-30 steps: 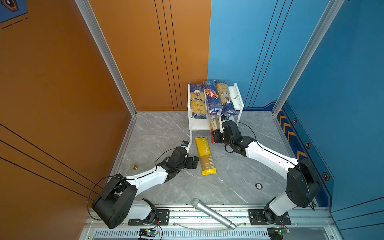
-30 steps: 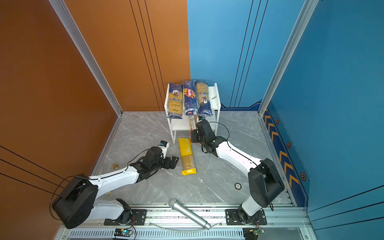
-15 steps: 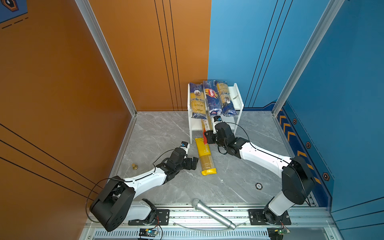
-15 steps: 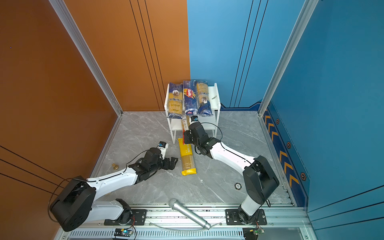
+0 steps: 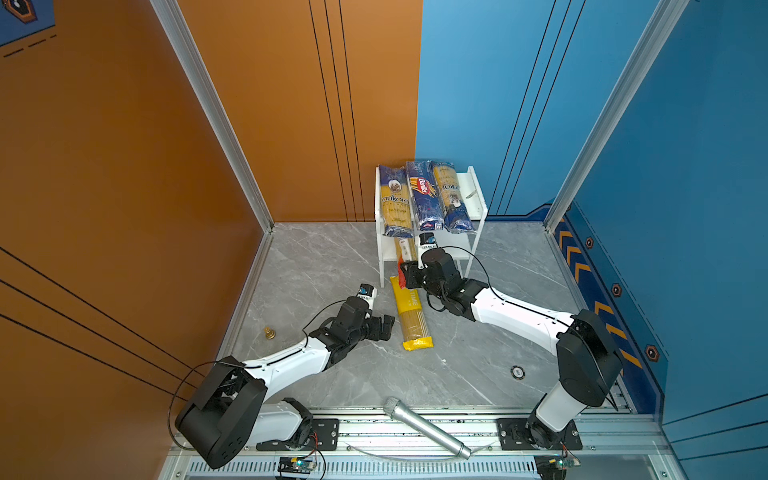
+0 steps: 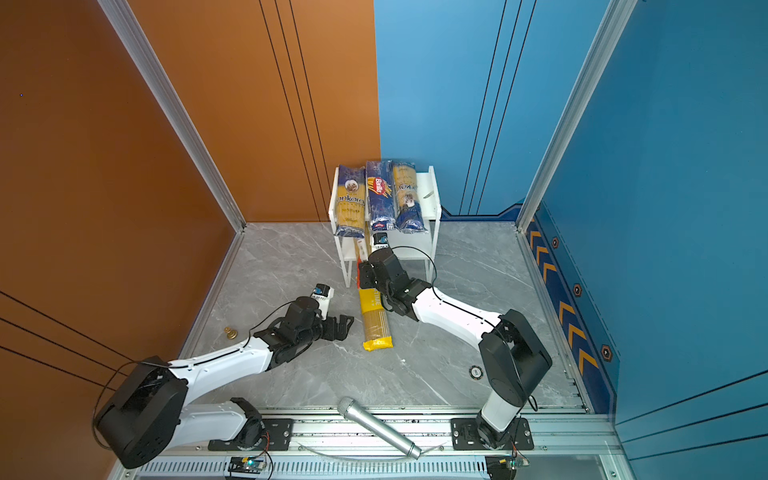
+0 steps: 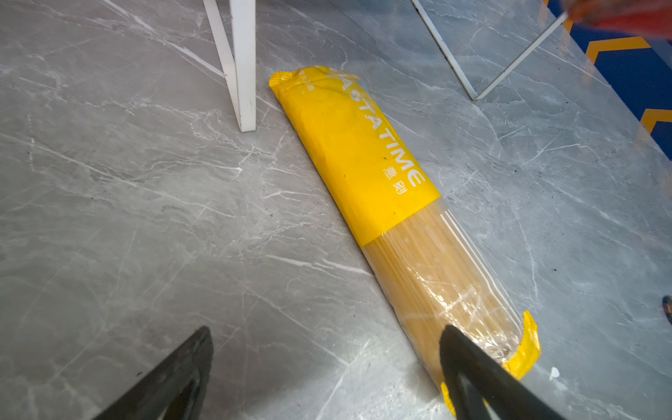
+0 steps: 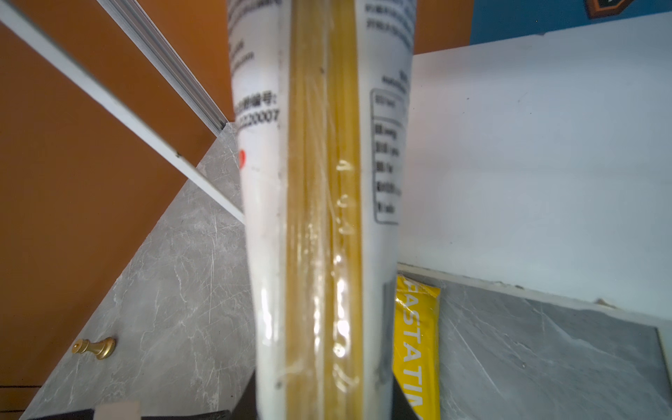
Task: Arrange pasta packages on shelves
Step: Place the pasta bag on the shelf.
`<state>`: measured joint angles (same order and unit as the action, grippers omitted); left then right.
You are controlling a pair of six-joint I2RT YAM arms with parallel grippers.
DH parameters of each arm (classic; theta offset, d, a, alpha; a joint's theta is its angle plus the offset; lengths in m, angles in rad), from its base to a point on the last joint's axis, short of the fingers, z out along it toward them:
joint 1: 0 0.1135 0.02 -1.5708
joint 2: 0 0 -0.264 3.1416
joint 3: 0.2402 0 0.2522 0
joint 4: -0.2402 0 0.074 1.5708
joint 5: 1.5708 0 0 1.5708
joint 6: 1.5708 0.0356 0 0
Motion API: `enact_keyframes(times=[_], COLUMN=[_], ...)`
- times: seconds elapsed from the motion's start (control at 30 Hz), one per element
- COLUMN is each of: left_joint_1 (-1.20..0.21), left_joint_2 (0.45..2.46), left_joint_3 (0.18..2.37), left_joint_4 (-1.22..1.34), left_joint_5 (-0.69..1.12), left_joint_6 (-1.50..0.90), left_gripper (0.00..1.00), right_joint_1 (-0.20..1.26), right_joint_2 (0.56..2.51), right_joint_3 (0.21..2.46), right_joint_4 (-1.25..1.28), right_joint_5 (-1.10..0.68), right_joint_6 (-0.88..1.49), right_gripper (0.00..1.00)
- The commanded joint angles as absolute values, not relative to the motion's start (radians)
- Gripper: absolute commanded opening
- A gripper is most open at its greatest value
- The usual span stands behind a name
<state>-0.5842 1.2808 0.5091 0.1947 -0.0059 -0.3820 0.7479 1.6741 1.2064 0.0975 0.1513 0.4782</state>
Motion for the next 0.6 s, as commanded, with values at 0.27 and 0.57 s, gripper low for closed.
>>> enact_keyframes(times=[0.27, 0.57], left_joint_1=[-0.568, -0.562], left_joint_2=[1.261, 1.261], left_joint_3=[0.490, 0.490], left_joint_4=[0.201, 0.201], left_joint_5=[0.013, 0.014], left_joint_6=[-0.366, -0.367], left_gripper=[0.98, 0.98], right_joint_1=[0.744, 0.738], right_joint_2=[1.683, 1.697], right_joint_3=[1.271, 1.288], right_joint_4=[0.334, 0.345], right_joint_5=[0.237, 0.242], right_joint_6=[0.485, 0.488], right_gripper=[0.00, 0.00])
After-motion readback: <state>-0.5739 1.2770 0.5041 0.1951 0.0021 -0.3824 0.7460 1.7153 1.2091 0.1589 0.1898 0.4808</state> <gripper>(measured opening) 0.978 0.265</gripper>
